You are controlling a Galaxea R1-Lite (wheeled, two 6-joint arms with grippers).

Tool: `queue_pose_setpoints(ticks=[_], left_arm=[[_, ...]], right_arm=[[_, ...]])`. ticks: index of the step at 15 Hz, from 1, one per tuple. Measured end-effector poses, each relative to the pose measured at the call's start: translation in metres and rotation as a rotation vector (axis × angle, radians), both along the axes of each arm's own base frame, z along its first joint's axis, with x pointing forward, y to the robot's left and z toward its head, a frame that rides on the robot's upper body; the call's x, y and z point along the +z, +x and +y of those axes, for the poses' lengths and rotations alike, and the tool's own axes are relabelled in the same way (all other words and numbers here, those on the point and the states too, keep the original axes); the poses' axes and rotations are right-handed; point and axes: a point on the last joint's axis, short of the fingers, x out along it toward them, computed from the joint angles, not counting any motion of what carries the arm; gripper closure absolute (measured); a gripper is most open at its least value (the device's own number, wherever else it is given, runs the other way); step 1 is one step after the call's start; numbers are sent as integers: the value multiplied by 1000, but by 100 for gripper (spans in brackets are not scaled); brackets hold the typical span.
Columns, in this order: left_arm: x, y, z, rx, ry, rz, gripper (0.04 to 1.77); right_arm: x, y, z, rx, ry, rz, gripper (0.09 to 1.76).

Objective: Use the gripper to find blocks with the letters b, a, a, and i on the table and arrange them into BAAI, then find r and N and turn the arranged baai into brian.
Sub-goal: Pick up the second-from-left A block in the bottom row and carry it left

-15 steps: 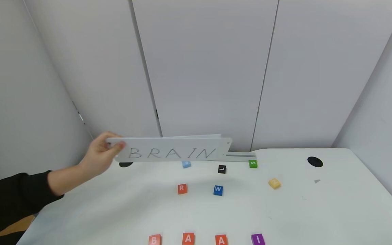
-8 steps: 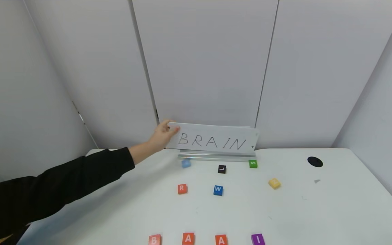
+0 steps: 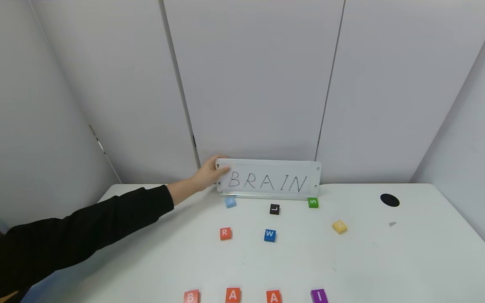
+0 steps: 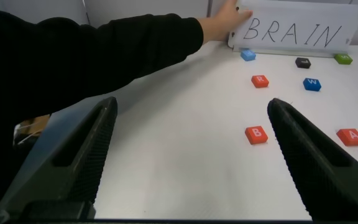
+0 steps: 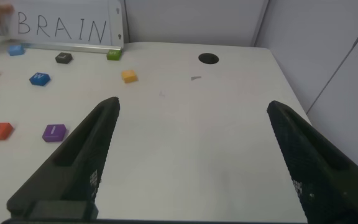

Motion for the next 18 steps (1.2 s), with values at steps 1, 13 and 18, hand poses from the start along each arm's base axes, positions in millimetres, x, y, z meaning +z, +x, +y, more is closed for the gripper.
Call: queue_pose_setpoints(ticks=[1,13,18], left_arm=[[0,0,0,0,0,0,9],[0,0,0,-2,5,1,9],[0,0,0,-2,6,0,9]], right_arm=[[0,0,0,0,0,0,14],[0,0,0,0,0,1,14],[0,0,0,0,-1,1,14]])
